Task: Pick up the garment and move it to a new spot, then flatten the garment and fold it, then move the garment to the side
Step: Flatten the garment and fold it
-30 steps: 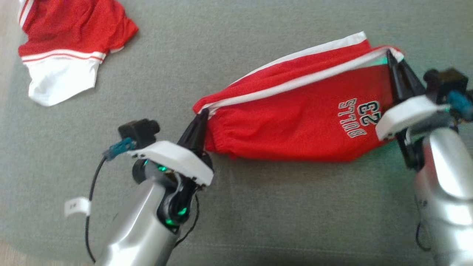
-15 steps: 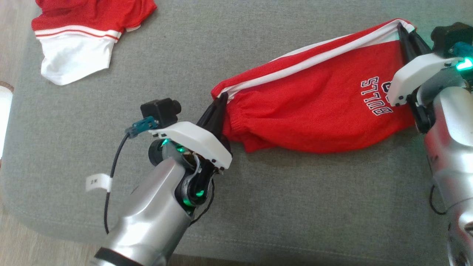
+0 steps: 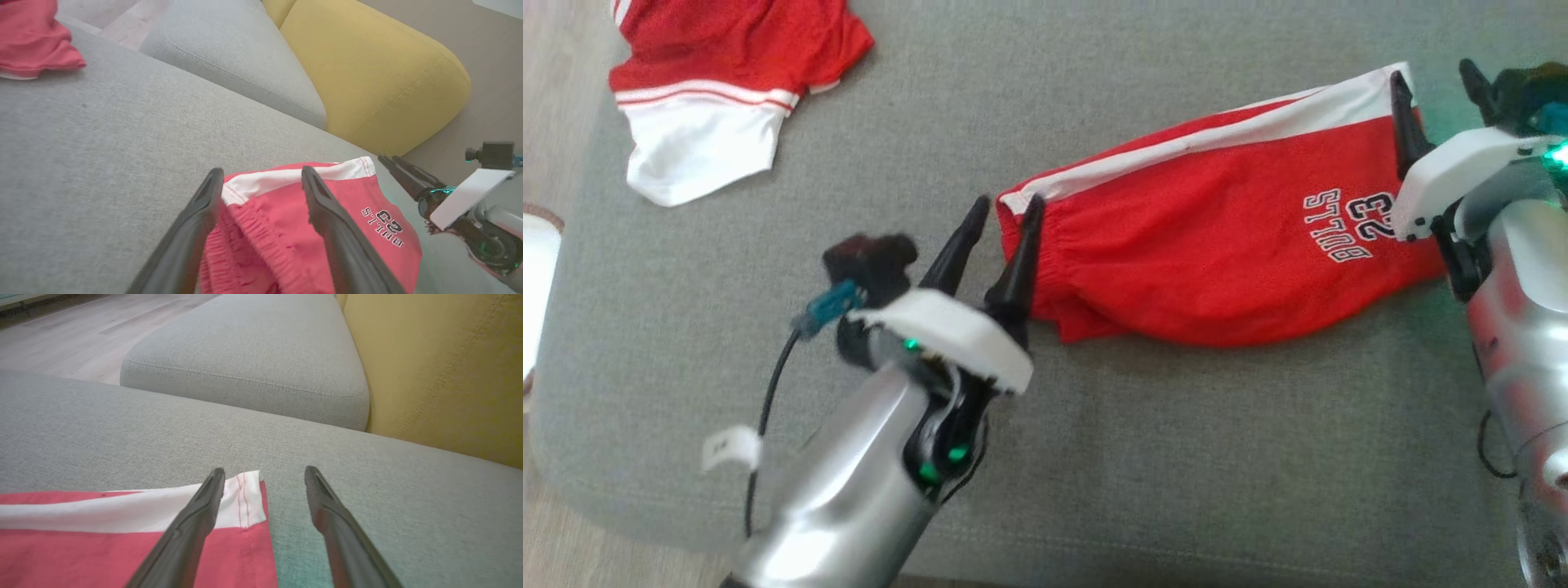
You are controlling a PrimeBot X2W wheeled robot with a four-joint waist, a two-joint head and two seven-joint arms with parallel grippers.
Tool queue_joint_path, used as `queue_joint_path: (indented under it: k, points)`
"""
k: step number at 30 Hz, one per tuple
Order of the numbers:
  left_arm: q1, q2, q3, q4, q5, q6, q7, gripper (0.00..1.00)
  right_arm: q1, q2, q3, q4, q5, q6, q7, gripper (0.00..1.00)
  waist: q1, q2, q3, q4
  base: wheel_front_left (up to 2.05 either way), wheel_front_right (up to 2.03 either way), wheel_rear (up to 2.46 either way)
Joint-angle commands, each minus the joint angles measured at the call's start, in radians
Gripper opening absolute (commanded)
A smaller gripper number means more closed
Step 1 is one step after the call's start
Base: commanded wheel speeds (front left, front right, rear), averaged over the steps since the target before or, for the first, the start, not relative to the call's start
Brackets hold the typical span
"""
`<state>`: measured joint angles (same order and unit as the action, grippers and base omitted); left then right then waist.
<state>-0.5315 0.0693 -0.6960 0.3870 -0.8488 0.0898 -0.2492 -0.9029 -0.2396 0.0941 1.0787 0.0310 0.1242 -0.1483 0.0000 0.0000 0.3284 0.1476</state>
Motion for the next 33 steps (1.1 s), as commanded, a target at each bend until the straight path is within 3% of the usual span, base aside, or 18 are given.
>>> queue_joint_path:
  k: [1, 6, 13, 19, 30, 33]
  points:
    - [0.037, 0.046, 0.049, -0.065, 0.041, 0.017, -0.011, 1.00, -0.027, 0.001, 0.025, -0.013, 0.013, 0.007, -0.017, 1.00, 0.0000, 0.0000, -0.026, -0.012, 0.00, 0.00, 0.00]
    - [0.162, 0.092, 0.138, -0.198, 0.158, 0.062, -0.012, 1.00, -0.005, 0.005, 0.074, 0.020, 0.069, 0.007, 0.007, 1.00, 0.0000, 0.0000, -0.072, -0.035, 0.00, 0.00, 0.00]
    - [0.307, 0.120, 0.231, -0.288, 0.276, 0.102, -0.012, 1.00, 0.036, -0.004, 0.190, 0.031, 0.197, 0.007, 0.131, 1.00, 0.0000, 0.0000, -0.102, -0.062, 0.00, 0.00, 0.00]
    - [0.347, 0.113, 0.272, -0.316, 0.331, 0.101, -0.012, 1.00, 0.064, -0.019, 0.290, -0.006, 0.333, 0.007, 0.279, 1.00, 0.0000, 0.0000, -0.094, -0.070, 0.00, 0.00, 0.00]
    - [0.354, 0.090, 0.300, -0.314, 0.374, 0.071, -0.013, 1.00, 0.093, -0.054, 0.379, -0.077, 0.545, 0.007, 0.485, 0.99, 0.0000, 0.0000, -0.075, -0.055, 0.00, 0.00, 0.00]
    - [0.355, 0.085, 0.308, -0.312, 0.380, 0.066, -0.013, 1.00, 0.103, -0.068, 0.395, -0.093, 0.585, 0.007, 0.521, 0.67, 0.0000, 0.0000, -0.074, -0.052, 0.00, 0.00, 0.00]
